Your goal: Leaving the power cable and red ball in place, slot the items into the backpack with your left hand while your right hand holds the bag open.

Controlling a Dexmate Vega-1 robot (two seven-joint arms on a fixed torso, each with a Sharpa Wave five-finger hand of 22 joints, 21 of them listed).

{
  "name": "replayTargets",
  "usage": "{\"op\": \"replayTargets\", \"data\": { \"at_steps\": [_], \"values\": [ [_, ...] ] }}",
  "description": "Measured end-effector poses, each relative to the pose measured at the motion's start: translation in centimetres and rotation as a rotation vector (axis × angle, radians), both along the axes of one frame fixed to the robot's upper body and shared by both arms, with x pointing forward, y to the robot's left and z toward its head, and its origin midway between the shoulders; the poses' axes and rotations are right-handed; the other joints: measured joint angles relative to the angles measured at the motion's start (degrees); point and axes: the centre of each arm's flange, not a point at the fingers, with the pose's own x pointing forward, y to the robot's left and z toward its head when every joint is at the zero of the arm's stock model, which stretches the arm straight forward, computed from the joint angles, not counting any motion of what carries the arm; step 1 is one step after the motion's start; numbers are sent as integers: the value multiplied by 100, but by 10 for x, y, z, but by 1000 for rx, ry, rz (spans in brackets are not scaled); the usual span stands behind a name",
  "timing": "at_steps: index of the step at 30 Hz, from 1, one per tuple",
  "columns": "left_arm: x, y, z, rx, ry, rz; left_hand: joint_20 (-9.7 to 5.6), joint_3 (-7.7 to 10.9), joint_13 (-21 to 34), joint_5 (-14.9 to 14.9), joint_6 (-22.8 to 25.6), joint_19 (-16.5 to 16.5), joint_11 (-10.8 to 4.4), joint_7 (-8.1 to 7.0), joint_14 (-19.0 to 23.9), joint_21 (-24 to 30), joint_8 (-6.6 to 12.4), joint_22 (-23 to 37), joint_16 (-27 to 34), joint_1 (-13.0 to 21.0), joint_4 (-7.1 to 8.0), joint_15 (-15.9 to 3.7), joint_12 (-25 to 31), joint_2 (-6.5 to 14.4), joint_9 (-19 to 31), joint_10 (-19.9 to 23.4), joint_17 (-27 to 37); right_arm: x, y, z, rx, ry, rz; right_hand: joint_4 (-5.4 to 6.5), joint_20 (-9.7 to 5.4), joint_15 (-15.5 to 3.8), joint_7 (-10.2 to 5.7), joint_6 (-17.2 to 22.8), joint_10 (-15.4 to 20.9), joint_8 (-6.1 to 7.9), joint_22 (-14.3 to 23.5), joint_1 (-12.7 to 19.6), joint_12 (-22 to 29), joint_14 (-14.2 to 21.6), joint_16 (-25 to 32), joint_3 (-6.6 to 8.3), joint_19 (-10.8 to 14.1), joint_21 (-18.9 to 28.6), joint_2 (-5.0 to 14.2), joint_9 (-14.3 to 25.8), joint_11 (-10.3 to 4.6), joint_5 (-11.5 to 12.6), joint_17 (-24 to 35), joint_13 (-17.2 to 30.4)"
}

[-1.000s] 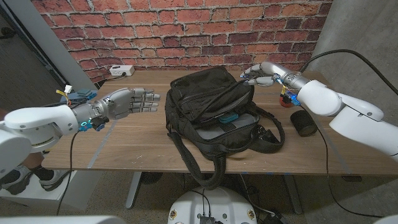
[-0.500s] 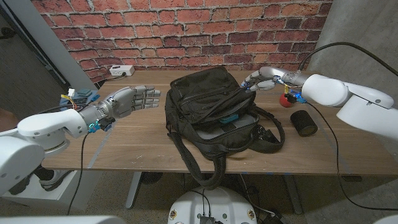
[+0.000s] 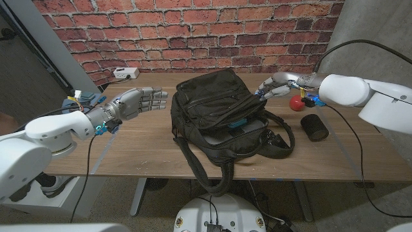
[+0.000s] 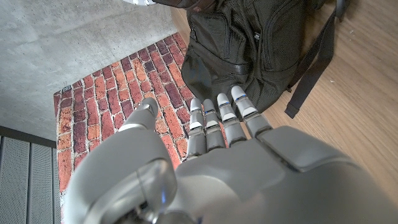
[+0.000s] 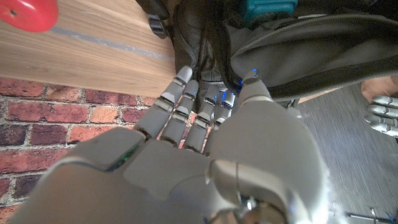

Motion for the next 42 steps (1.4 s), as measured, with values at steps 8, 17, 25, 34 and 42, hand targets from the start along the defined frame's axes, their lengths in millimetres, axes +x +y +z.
{"op": "replayTargets", "data": {
  "at_steps": [8,17,25,34,42],
  "values": [
    [4,0,3,2,-7,-4,0,0,-15,0,2,0,2,-1,0,0,0,0,0,0,0,0,0,0,0,-2,0,-4,-8,-7,-24,40,-25,0,32,-17,0,0,-19,0,0,0,0,-17,0,0,-31,0,0,0,19,0,0,0],
    [8,0,7,-7,-27,-2,-31,23,-15,0,23,-31,-29,-22,-54,0,0,0,0,0,-23,-9,-45,0,1,-34,1,-8,-17,-14,-15,66,-55,0,31,0,-31,-30,-114,0,0,0,0,-61,0,0,-31,0,0,1,9,0,-27,-28],
    [10,1,9,-17,-43,4,-31,23,-14,0,2,-31,-49,-42,-94,-23,0,0,0,0,-23,-31,-44,0,1,-55,1,-13,-22,-18,5,73,-66,0,1,-9,-41,-148,-276,0,1,1,-22,-175,0,0,-62,1,0,-14,23,0,-53,-27],
    [10,3,8,-42,-78,18,-51,23,-14,0,-28,-51,-69,-72,-124,-23,0,0,-44,30,-23,-62,-44,-30,1,-75,1,-24,-20,-19,27,64,-53,-16,24,-1,-31,-236,-389,0,1,-1,-22,-245,0,-16,-85,1,-1,-27,35,0,-80,-50],
    [13,3,4,-66,-95,21,-66,47,-14,0,-29,-66,-100,-72,-194,-45,0,0,-44,30,-48,-53,-87,-29,1,-107,-28,-32,-24,-20,30,54,-70,-16,42,-21,1,-266,-420,0,1,-30,-22,-267,0,-15,-104,1,-30,-27,29,0,-104,-50]
  ]
}}
